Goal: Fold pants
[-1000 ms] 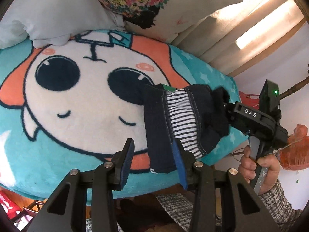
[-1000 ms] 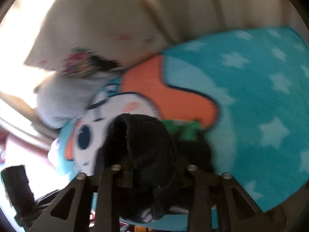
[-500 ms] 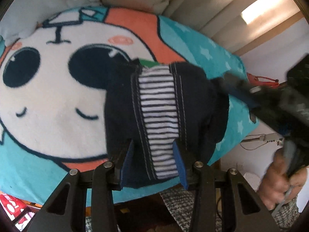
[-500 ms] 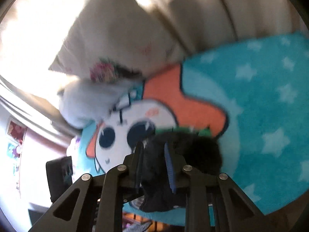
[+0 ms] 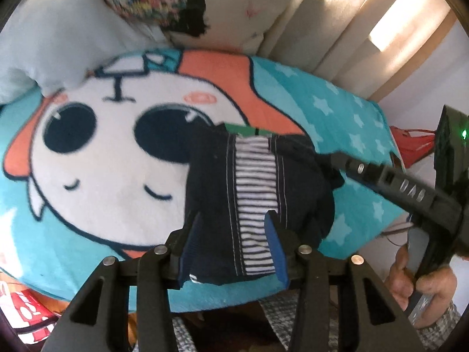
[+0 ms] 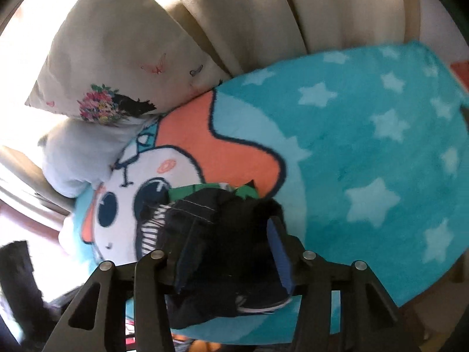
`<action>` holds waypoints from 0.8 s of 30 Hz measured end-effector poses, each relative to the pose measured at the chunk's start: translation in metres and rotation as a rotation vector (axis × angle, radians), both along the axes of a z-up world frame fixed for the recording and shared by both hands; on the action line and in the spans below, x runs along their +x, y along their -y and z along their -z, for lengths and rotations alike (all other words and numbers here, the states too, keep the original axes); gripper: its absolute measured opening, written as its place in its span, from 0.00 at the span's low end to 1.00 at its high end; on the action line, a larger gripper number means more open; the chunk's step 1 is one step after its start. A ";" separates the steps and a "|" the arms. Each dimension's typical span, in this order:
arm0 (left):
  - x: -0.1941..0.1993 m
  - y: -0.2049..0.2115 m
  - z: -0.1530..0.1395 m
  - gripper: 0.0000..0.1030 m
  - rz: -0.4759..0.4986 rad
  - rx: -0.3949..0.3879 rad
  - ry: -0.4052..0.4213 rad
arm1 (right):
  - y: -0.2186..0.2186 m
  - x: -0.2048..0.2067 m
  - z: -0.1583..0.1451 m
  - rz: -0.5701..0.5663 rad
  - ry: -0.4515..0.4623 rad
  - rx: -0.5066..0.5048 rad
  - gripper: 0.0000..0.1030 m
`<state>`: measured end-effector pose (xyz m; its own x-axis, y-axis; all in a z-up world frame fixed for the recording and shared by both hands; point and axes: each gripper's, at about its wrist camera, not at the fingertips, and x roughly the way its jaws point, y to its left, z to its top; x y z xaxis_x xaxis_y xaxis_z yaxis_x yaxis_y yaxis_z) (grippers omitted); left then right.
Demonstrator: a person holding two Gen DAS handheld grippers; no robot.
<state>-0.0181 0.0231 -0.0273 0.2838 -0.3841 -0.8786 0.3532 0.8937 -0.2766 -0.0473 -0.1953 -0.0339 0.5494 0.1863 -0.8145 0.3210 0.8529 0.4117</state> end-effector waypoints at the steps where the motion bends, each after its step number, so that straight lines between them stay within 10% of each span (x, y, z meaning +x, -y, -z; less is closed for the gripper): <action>1: 0.000 0.002 -0.002 0.43 -0.003 0.007 0.015 | 0.000 -0.003 0.001 -0.009 -0.007 -0.009 0.53; 24: -0.030 0.030 -0.026 0.45 0.008 0.147 0.183 | 0.004 -0.039 0.007 0.003 -0.003 -0.047 0.61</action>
